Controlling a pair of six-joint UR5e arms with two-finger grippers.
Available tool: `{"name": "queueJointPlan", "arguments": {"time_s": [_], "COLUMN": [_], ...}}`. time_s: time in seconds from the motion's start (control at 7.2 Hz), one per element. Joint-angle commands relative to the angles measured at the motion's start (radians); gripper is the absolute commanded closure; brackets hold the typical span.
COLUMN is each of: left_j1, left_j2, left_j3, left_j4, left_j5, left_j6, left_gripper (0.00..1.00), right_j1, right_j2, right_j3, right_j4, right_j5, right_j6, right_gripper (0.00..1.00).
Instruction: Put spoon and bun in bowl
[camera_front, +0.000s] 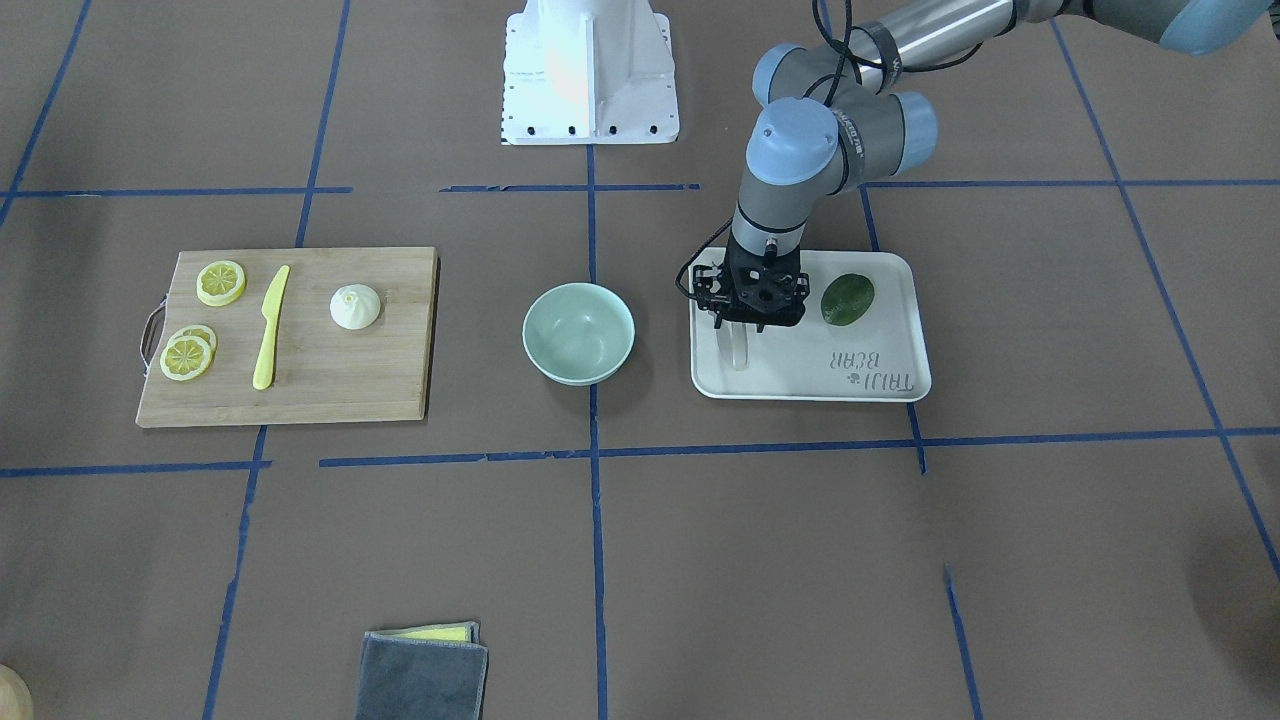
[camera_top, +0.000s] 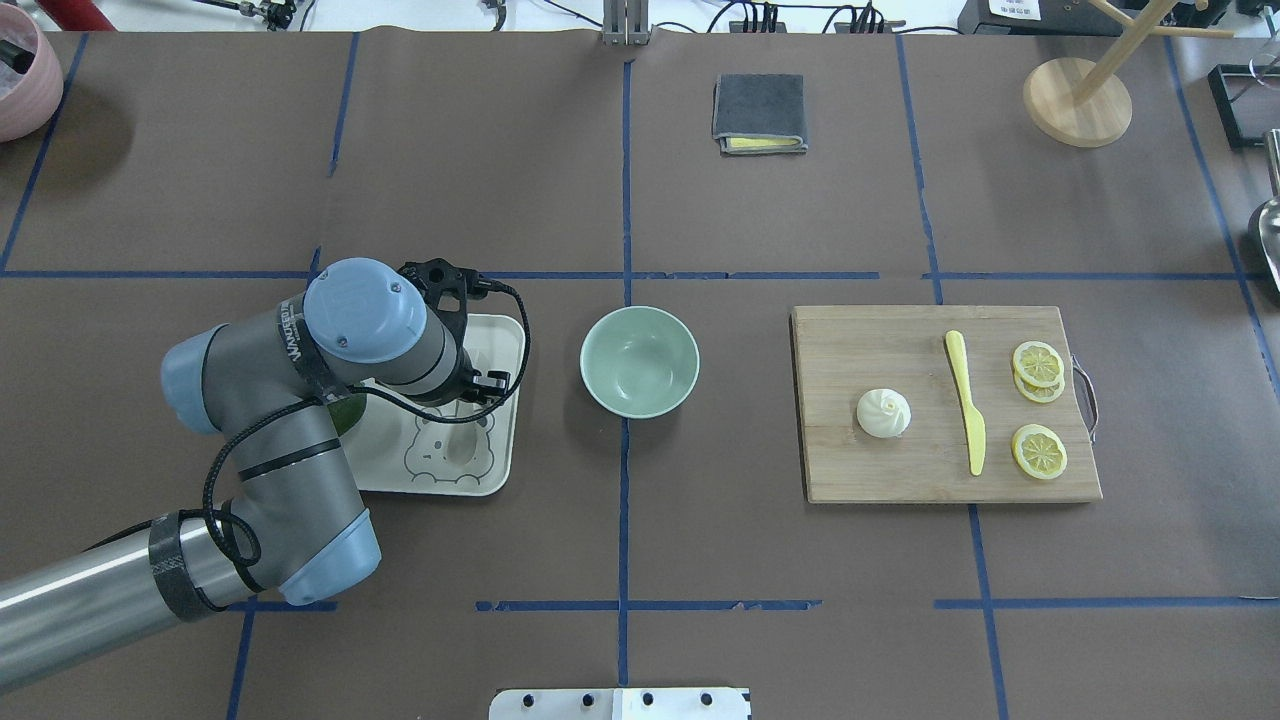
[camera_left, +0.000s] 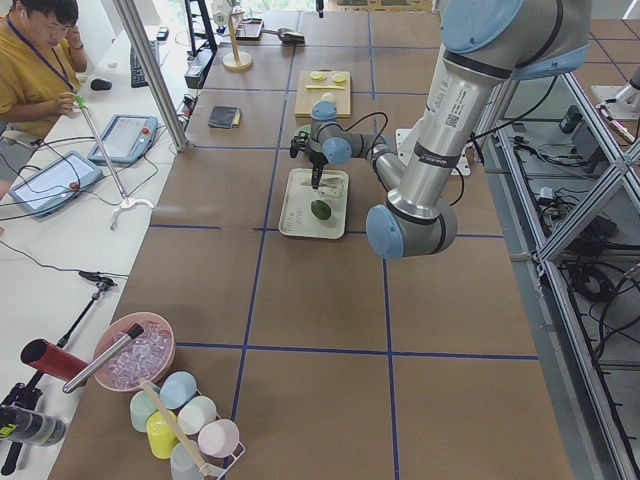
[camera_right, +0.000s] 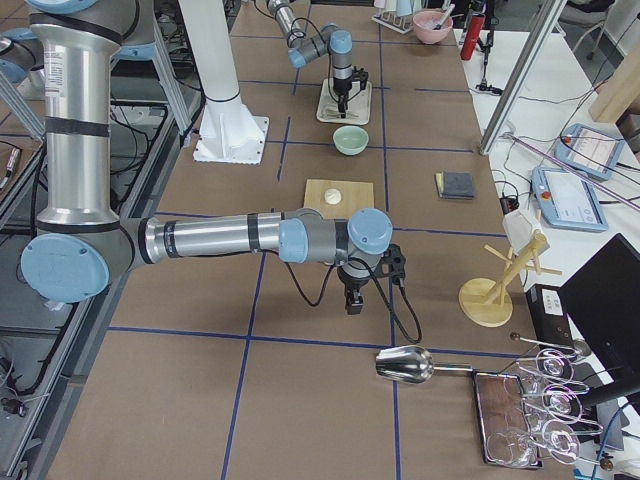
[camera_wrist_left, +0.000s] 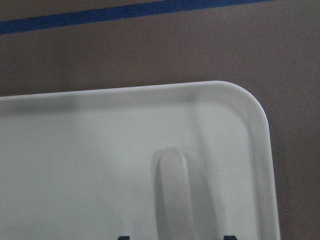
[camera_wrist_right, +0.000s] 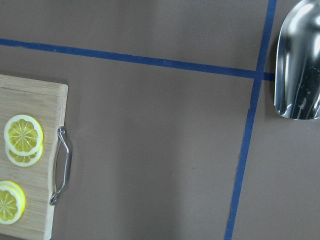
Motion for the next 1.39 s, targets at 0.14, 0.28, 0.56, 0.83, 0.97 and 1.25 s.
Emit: {"name": "queueJointPlan", "arguments": {"time_s": [0.14,0.28,0.56,0.83,0.97,1.25], "left_j1": [-0.002,-0.005,-0.039,-0.031,-0.016,0.01], "left_j2": [0.0,-0.001,-0.061,-0.211,-0.321,-0.36], "left_j3": [-0.002,-0.013,-0.06,-0.023,0.096,0.227], "left_j4": [-0.021,-0.021,-0.013,-0.013,-0.024,-0.135], "left_j5": [-0.001,-0.002,-0.005,-0.004,-0.001,0.004], "left_j6": [-0.004,-0.009,-0.041,-0.154,-0.187,-0.184], "left_gripper": [1.0,1.0,1.0,1.0,1.0,1.0], "right_j1": [0.0,0.0,0.0,-0.002,-0.003,-0.009], "right_j2": [0.001,0.001,0.001,-0.004,-0.013,-0.031], "right_j3": [-0.014,-0.014,-0.008,-0.013,-0.008,0.004], "right_j4": [0.0,0.002,0.023,0.141,0.182,0.196], "right_j5": [-0.001,-0.001,0.008,0.056,0.112,0.146], "right_j6": [0.0,0.0,0.004,0.007,0.01,0.012], "right_gripper": [0.0,0.0,0.0,0.0,0.0,0.0]}}
